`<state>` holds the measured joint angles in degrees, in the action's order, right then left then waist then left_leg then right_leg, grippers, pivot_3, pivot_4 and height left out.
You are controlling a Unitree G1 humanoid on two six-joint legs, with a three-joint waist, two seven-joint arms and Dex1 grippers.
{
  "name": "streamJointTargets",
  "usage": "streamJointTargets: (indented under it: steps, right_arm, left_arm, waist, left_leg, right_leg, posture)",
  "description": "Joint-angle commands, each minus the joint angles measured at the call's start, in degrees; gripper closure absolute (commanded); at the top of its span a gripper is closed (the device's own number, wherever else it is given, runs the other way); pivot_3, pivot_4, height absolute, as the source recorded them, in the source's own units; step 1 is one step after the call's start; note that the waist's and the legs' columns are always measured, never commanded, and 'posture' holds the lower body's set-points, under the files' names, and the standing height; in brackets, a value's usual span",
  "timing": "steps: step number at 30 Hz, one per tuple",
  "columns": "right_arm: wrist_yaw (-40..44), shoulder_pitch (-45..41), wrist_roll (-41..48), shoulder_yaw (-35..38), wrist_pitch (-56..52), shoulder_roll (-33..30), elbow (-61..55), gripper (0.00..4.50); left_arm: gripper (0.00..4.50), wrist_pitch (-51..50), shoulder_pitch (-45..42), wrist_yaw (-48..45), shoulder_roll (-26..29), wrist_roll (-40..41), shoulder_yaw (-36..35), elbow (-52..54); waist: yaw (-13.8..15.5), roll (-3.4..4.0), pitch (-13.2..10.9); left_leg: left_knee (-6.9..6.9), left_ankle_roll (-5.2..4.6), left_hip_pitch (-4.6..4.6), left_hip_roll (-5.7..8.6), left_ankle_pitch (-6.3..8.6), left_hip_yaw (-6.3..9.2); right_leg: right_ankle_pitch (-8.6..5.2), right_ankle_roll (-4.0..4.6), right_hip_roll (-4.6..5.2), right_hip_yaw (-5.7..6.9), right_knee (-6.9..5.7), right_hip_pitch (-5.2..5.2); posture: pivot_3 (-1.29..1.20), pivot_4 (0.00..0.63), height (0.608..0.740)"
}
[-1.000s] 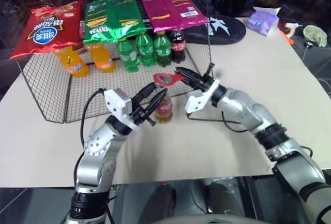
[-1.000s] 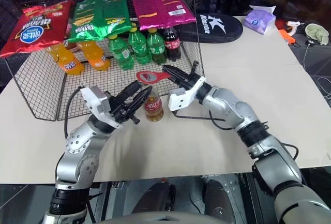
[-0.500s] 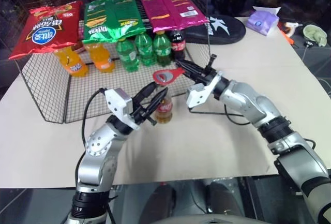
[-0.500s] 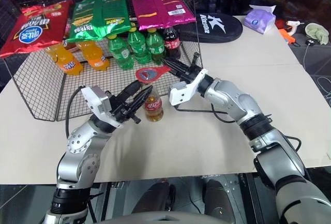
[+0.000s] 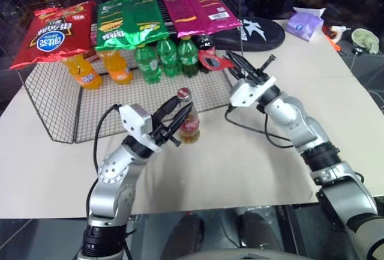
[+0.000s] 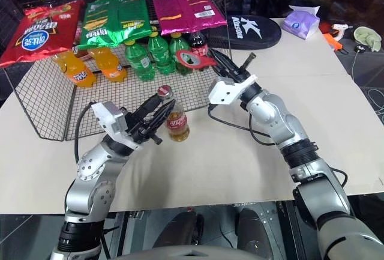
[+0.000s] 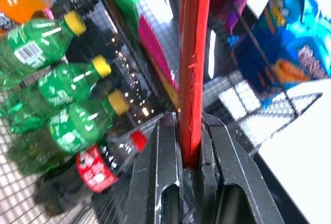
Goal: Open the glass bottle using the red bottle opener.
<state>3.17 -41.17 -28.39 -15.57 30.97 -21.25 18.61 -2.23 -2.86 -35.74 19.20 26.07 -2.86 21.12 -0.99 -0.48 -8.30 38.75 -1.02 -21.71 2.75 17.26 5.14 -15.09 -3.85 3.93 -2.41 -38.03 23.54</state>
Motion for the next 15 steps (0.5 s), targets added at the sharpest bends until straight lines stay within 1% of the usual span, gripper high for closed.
streamJointTargets:
  steps: [1, 2, 4, 5, 15]
  right_arm:
    - [0.2, 1.0, 1.7, 1.9, -0.8, -0.1, -2.3, 4.5]
    - [0.2, 1.2, 1.8, 2.0, -1.0, 0.0, -2.4, 4.5]
    - [0.3, 1.5, 1.9, 2.1, -1.3, 0.0, -2.7, 4.5]
    - [0.3, 1.5, 2.0, 2.2, -1.5, 0.1, -2.7, 4.5]
    - [1.0, 2.8, 2.5, 1.9, -2.1, 0.1, -3.8, 4.5]
  left_arm:
    - [1.66, -0.4, 0.9, 0.2, 0.1, -0.5, 0.5, 0.2]
    - [1.22, -0.3, 0.8, 0.5, 0.1, -1.0, 0.5, 0.2]
    - [0.14, -0.1, 0.6, 0.8, 0.2, -1.6, 0.4, 0.1]
    - [0.02, 0.0, 0.6, 0.7, 0.2, -1.6, 0.4, 0.0]
    - [0.02, 0.3, 0.8, 0.7, 0.0, -1.7, 0.1, 0.6]
  waist:
    - [-0.1, -0.01, 0.0]
    - [-0.1, 0.0, 0.0]
    - [-0.2, 0.0, -0.1]
    - [-0.2, 0.0, -0.1]
    - [-1.1, 0.0, -0.1]
  left_leg:
    - [0.0, 0.0, -0.03, 0.0, 0.0, -0.01]
    - [0.0, 0.0, -0.04, 0.0, 0.0, 0.0]
    - [-0.02, 0.0, -0.06, -0.01, 0.0, 0.0]
    - [-0.03, 0.0, -0.06, -0.01, 0.0, 0.0]
    - [-0.07, 0.0, -0.06, -0.02, 0.0, -0.01]
  right_leg:
    - [0.0, 0.0, 0.0, -0.01, 0.0, 0.02]
    - [0.0, 0.0, 0.0, -0.01, 0.01, 0.05]
    - [0.0, 0.0, -0.02, 0.0, 0.0, 0.08]
    - [0.0, 0.0, -0.02, 0.0, 0.01, 0.08]
    - [0.0, 0.0, -0.01, -0.01, 0.04, 0.08]
  posture:
    - [0.0, 0.15, 0.74]
    - [0.0, 0.15, 0.74]
    - [0.0, 0.15, 0.74]
    - [0.0, 0.15, 0.74]
    - [0.0, 0.15, 0.74]
